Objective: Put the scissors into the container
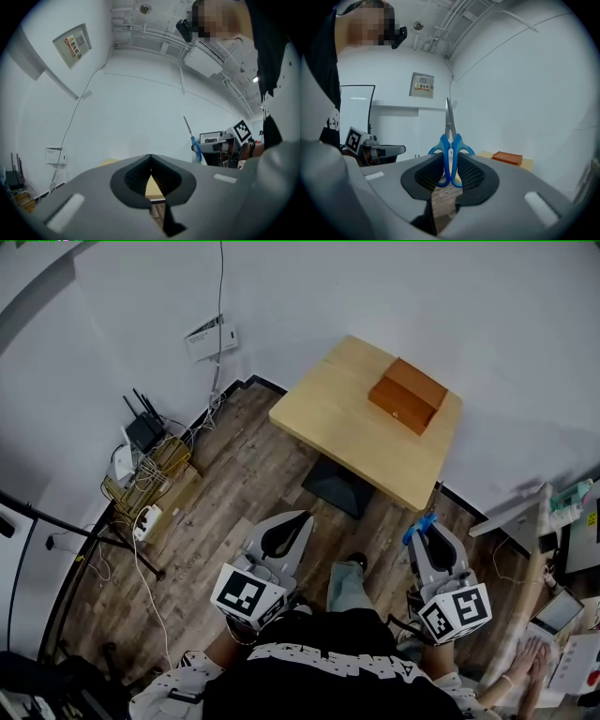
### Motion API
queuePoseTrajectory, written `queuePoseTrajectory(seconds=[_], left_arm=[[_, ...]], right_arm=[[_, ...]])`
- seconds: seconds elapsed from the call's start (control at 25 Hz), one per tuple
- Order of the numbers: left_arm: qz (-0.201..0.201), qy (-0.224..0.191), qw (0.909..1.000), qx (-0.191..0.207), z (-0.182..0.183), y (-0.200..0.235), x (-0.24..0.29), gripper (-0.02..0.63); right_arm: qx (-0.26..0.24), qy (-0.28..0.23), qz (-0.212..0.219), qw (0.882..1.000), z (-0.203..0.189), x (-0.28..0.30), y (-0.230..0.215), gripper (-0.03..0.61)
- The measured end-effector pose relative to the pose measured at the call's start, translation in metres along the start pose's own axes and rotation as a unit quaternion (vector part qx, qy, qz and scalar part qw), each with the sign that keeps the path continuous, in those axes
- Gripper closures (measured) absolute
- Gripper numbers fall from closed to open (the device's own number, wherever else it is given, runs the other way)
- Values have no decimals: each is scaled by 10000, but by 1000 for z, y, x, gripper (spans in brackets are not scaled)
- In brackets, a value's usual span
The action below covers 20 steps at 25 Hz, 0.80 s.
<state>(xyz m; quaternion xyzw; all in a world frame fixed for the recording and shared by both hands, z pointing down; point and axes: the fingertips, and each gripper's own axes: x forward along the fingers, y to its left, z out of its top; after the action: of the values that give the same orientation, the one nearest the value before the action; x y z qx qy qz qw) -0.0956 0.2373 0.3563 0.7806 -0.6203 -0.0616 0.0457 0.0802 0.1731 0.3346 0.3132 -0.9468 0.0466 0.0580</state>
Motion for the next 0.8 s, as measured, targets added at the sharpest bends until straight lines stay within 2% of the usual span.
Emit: queuePoseTrajectory(seconds=[0.24, 0.6, 0.8], left_arm=[[492, -99, 9986, 183, 10, 21, 9, 612], [893, -82, 9952, 386, 22, 48, 27, 612], [1038, -47, 9937, 413, 20, 59, 42, 612]], right_arm=[[158, -277, 506, 9982, 9, 42, -8, 472], [401, -244, 1130, 9925, 10, 94, -14, 472], [425, -219, 1287, 9905, 9, 113, -21, 472]])
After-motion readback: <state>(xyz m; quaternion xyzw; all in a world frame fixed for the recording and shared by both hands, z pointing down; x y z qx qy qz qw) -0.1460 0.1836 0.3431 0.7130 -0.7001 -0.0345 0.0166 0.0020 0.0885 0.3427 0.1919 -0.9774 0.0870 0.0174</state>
